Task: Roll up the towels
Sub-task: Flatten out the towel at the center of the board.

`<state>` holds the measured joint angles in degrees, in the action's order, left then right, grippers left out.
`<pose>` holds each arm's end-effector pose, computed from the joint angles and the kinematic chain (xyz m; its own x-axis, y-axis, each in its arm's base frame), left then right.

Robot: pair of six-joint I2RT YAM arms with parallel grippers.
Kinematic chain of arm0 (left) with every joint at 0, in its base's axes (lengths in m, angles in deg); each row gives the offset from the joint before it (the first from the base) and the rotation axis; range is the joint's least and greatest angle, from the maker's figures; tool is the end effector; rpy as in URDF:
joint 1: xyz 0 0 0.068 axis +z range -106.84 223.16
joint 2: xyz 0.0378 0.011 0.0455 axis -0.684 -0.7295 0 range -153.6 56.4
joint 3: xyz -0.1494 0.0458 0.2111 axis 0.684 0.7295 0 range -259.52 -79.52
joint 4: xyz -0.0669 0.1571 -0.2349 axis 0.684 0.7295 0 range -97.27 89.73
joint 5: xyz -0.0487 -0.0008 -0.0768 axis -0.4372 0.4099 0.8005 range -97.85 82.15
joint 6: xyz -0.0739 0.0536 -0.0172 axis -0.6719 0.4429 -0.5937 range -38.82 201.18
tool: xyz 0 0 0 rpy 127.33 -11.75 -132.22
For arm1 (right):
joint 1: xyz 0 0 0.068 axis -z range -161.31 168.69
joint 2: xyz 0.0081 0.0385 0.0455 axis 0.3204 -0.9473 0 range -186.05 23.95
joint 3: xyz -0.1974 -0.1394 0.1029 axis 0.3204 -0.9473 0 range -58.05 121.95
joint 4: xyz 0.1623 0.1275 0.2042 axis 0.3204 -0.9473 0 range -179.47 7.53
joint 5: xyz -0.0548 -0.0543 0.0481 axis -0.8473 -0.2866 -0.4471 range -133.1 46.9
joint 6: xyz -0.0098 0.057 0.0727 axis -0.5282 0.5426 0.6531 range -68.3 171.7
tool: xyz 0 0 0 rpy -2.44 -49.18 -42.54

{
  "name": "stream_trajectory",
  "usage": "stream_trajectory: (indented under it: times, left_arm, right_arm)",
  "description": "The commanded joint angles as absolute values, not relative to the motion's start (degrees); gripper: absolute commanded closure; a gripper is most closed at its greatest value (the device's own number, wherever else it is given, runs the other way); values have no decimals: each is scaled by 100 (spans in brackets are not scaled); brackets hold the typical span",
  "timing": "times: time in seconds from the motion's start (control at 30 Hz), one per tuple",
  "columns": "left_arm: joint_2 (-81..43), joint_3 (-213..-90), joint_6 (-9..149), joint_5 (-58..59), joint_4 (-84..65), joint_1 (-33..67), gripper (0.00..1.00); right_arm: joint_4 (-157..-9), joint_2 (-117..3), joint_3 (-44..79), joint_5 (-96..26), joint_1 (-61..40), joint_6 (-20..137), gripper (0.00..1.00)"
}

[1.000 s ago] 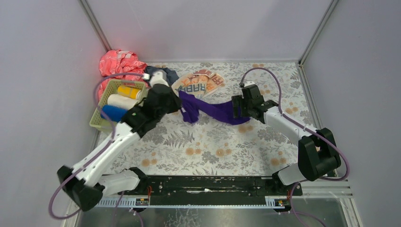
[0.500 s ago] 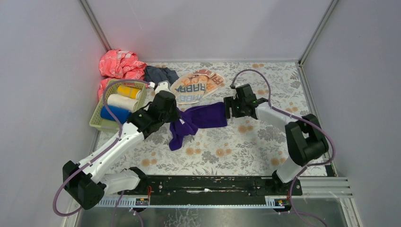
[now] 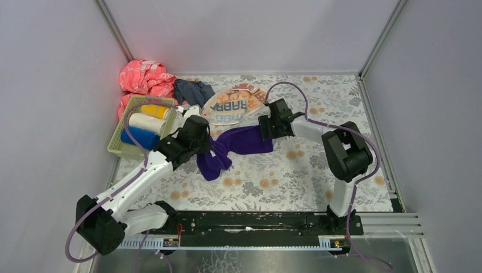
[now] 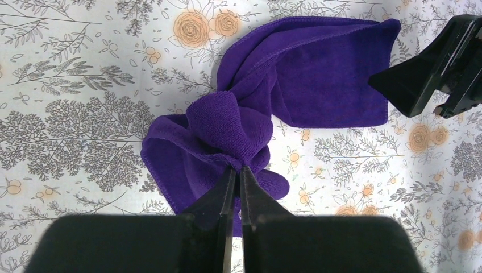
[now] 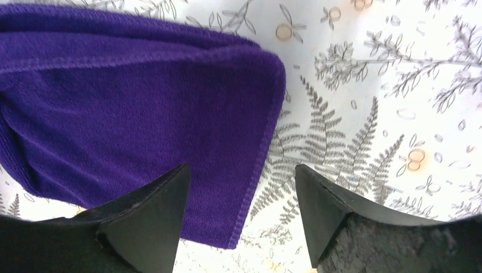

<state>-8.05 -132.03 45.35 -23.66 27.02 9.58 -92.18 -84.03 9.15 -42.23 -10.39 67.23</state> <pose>0.2623 -0.1467 0.2324 -0.7072 -0.2065 -0.6762 -0.0480 0.9682 -0.2454 0.3895 0.2180 0.0984 -0.7821 -0.1285 -0.6098 -0.2957 0.9379 0.1815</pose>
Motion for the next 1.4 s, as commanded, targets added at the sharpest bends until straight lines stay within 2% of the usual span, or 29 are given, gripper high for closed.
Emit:
stream_trajectory:
  times: [0.0,0.3,0.4,0.5,0.63,0.73,0.93,1.03,1.27,1.37]
  left_arm:
    - [-554,-13088,4668,-2558,2665,1062,99]
    - [-421,-12906,4691,-2543,2664,1133,99]
    - [-407,-12884,4699,-2530,2666,1143,99]
    - [-398,-12859,4699,-2502,2664,1152,99]
    - [-412,-12834,4690,-2481,2661,1161,98]
    - [-429,-12821,4690,-2494,2657,1177,98]
    - [-478,-12786,4727,-2534,2640,1234,98]
    - [-511,-12811,4831,-2595,2572,1350,97]
    - [-898,-13622,5524,-2710,2021,1997,97]
    - [-798,-13919,5616,-2836,1752,2057,94]
  right_arm:
    - [-8982,-8518,1363,-4309,-983,5965,25]
    - [-9062,-8983,2025,-2885,-615,3974,29]
    - [-9316,-9268,2356,-2613,-611,3528,34]
    - [-9667,-9524,2685,-2489,-617,3189,43]
    - [-9709,-9491,2703,-2343,-614,3012,49]
    - [-9744,-9409,2674,-2341,-615,2959,62]
    - [-9788,-9043,2614,-2599,-618,2870,93]
    - [-9908,-8665,2716,-3073,-610,2721,100]
    - [-10496,-7586,3468,-4003,-570,2305,100]
    - [-10600,-6877,3370,-3970,-573,2344,95]
